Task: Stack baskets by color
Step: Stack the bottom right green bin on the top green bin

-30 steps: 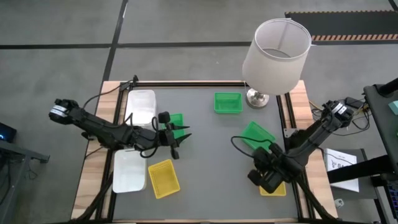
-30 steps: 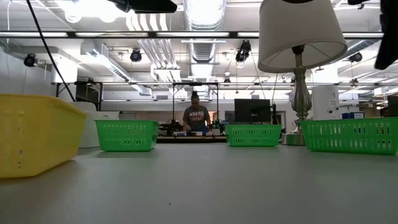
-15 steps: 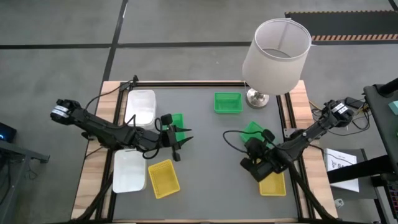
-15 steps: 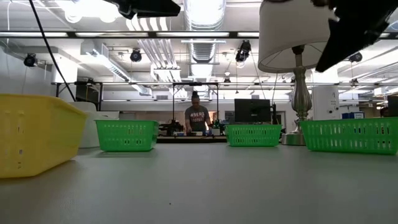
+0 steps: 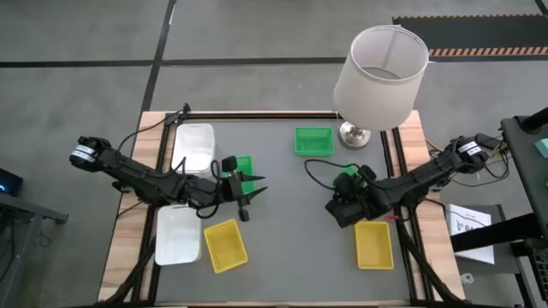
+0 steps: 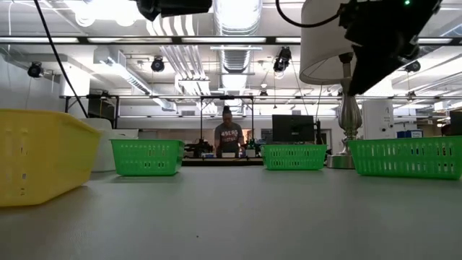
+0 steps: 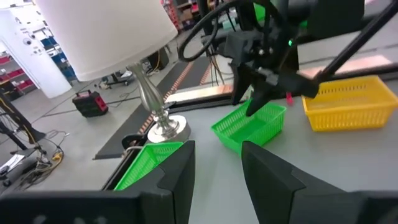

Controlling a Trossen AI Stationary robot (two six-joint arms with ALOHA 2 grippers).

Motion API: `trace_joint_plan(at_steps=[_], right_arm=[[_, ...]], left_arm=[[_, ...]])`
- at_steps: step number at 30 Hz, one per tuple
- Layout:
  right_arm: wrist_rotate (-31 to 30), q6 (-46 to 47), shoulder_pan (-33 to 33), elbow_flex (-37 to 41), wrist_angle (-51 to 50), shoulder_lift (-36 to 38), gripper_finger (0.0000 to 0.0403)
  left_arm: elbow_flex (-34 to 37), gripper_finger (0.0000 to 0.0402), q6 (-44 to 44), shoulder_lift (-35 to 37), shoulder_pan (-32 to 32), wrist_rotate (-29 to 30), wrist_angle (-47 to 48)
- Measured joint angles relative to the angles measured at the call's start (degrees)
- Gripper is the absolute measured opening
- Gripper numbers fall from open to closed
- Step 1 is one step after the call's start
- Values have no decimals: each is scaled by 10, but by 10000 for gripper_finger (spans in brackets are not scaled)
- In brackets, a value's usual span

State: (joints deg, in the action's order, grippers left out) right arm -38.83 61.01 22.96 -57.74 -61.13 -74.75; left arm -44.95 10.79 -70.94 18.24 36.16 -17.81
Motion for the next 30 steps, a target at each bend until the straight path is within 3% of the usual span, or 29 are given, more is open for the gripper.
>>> trace_joint_plan(at_steps=[6,17,30], right_arm=[[-59,3,-1,0,2,0,177],[31,46,-1,1,6,-3,179],[37,44,-1,7,1,-5,192]], left_arm=[[0,116,-2,0,0,0,-39],[0,116,-17,-1,0,1,-120],[-1,116,-45,-1,1,1,-120]])
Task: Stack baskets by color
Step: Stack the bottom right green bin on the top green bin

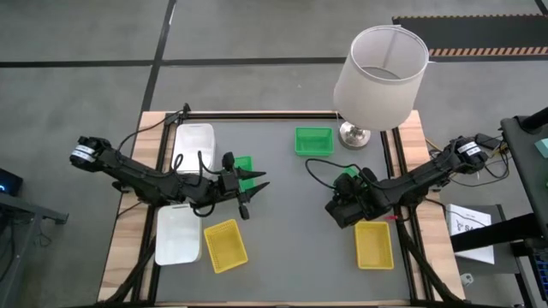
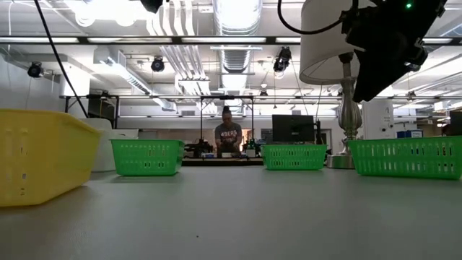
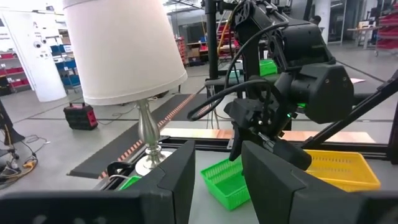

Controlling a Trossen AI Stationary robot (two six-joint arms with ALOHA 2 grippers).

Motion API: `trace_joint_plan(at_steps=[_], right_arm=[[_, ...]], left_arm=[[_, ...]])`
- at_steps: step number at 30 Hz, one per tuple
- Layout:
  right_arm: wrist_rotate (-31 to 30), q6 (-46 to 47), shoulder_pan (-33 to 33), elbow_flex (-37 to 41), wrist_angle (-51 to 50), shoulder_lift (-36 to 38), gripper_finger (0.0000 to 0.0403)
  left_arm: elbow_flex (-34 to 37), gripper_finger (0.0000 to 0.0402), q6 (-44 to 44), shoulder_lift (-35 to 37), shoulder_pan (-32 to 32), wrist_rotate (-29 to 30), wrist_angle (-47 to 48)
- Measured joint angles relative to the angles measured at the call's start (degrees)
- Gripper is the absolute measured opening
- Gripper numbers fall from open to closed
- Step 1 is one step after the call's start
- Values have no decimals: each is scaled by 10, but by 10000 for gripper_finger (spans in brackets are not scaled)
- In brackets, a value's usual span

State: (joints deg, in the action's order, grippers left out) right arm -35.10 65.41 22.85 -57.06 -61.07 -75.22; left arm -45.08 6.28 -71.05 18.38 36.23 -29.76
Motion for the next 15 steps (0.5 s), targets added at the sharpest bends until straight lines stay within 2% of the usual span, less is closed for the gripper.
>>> trace_joint_plan(at_steps=[9,15], right_arm=[[93,-45,-8,0,-3,2,192],[123,-39,-24,0,-2,-14,192]], left_arm=[[1,116,0,0,8,0,3],[2,116,1,0,10,0,3]])
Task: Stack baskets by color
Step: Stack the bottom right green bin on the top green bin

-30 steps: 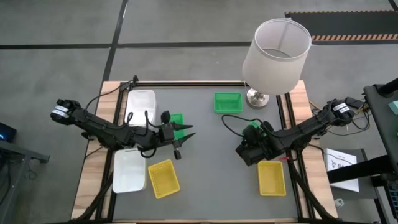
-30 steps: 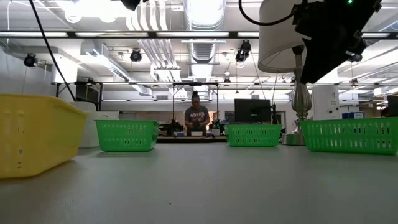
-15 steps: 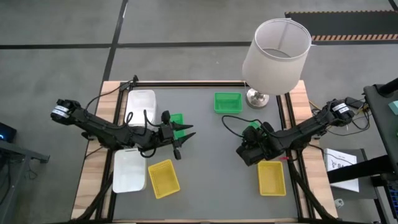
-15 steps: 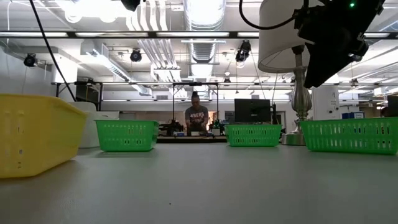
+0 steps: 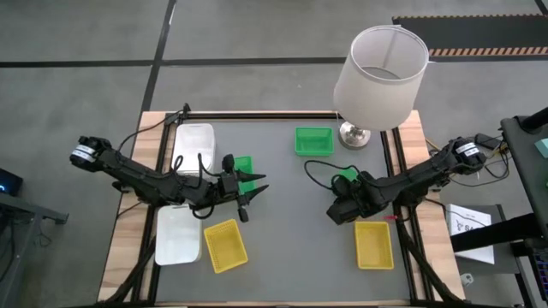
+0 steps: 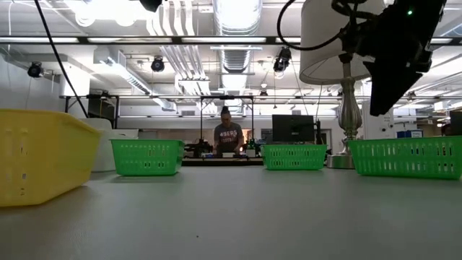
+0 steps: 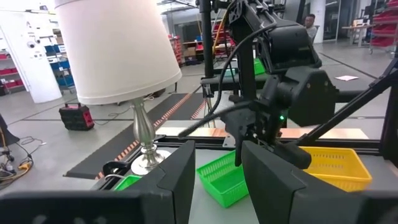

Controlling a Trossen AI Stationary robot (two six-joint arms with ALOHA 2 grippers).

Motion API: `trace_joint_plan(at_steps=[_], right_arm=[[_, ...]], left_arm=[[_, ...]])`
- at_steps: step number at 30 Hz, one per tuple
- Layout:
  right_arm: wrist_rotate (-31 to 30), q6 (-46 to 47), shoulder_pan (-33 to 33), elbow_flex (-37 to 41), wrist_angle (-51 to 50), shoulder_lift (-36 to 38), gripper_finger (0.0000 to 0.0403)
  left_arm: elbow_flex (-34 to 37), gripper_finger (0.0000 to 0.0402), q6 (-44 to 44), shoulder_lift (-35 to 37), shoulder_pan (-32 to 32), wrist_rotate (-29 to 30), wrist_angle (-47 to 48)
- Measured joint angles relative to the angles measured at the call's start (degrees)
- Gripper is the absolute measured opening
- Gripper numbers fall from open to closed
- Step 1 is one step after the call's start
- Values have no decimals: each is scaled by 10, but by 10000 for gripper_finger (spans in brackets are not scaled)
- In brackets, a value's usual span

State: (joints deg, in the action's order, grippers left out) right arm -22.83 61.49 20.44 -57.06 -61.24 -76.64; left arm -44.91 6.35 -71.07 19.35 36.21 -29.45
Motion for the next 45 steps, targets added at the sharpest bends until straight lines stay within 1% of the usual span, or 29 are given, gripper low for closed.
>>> trace_joint_plan(at_steps=[7,12,19,22,24,27,31,36,38,45], right_arm=[[22,-8,-3,0,0,-31,192],[18,-12,-3,6,1,-46,192],[18,-6,-4,42,6,-59,191],[18,-14,-4,56,23,-60,186],[18,-30,-3,63,45,-60,173],[18,-48,-3,71,73,-60,144],[18,-67,-4,77,97,-60,90],[18,-67,-4,77,98,-60,23],[18,-69,-4,77,98,-60,13],[18,-108,-3,68,98,-60,10]], left_arm=[[0,116,2,0,0,0,0],[0,116,1,0,0,0,0],[0,116,1,0,0,0,0],[0,116,1,0,0,0,0],[0,116,1,0,0,0,0],[0,116,1,0,0,0,-1],[0,116,1,0,0,0,-1],[0,116,1,0,0,0,-1],[0,116,1,0,0,0,-1],[0,116,1,0,0,0,-1]])
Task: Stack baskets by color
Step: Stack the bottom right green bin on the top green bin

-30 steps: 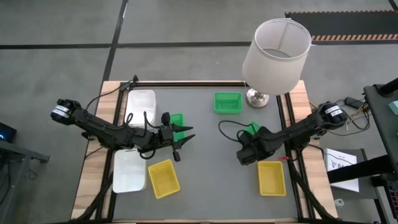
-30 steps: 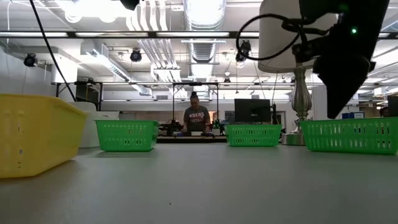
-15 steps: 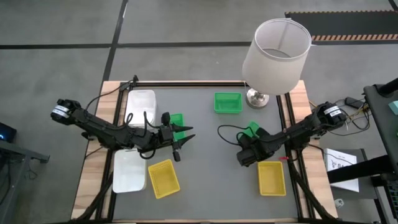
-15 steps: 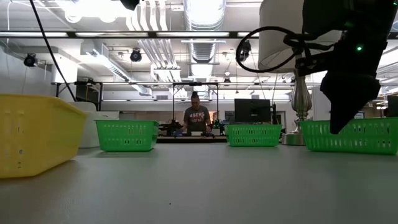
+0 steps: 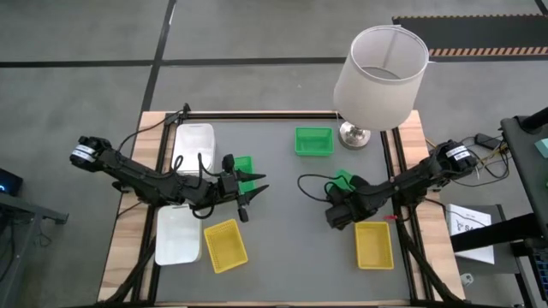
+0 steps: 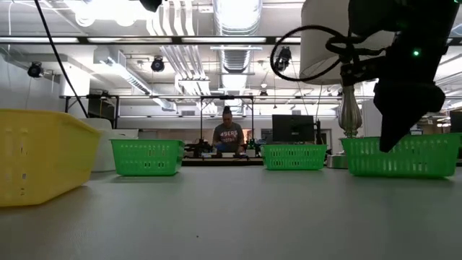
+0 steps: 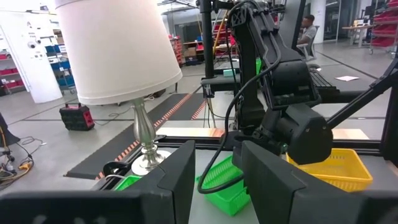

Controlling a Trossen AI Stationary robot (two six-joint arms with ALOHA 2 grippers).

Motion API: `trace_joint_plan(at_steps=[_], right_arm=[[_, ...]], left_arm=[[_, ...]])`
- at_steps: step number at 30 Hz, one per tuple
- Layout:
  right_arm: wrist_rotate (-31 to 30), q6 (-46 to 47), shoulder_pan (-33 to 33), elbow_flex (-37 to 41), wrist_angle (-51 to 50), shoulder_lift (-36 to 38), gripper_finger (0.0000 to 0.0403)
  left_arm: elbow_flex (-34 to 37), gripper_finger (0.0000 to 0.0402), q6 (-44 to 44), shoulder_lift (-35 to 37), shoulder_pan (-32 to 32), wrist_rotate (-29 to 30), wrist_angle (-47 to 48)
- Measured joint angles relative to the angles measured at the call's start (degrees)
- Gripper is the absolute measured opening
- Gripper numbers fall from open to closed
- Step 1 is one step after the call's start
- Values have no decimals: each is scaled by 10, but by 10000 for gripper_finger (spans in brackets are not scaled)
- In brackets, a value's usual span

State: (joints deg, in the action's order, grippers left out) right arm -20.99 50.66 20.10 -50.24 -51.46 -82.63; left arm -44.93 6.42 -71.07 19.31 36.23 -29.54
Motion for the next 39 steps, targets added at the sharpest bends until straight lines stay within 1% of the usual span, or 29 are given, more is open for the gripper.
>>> trace_joint_plan(at_steps=[3,7,10,15,18,21,27,31,39], right_arm=[[0,-24,0,-19,1,0,9],[0,-80,0,-53,1,0,9],[0,-137,0,-80,0,0,9],[0,-263,-1,-127,-1,0,9],[2,-312,-12,-154,-2,0,9],[0,-350,-36,-183,-6,0,9],[2,-451,-99,-224,-2,0,9],[2,-519,-147,-233,1,0,9],[4,-585,-231,-230,41,0,9]], left_arm=[[0,116,2,0,0,0,0],[-1,116,22,2,-1,0,0],[-3,116,42,5,-1,0,0],[-1,116,74,12,-1,0,1],[0,116,85,18,-1,0,0],[0,116,106,23,-1,0,1],[0,116,110,43,0,0,0],[0,116,109,54,0,0,1],[1,116,119,68,0,0,2]])
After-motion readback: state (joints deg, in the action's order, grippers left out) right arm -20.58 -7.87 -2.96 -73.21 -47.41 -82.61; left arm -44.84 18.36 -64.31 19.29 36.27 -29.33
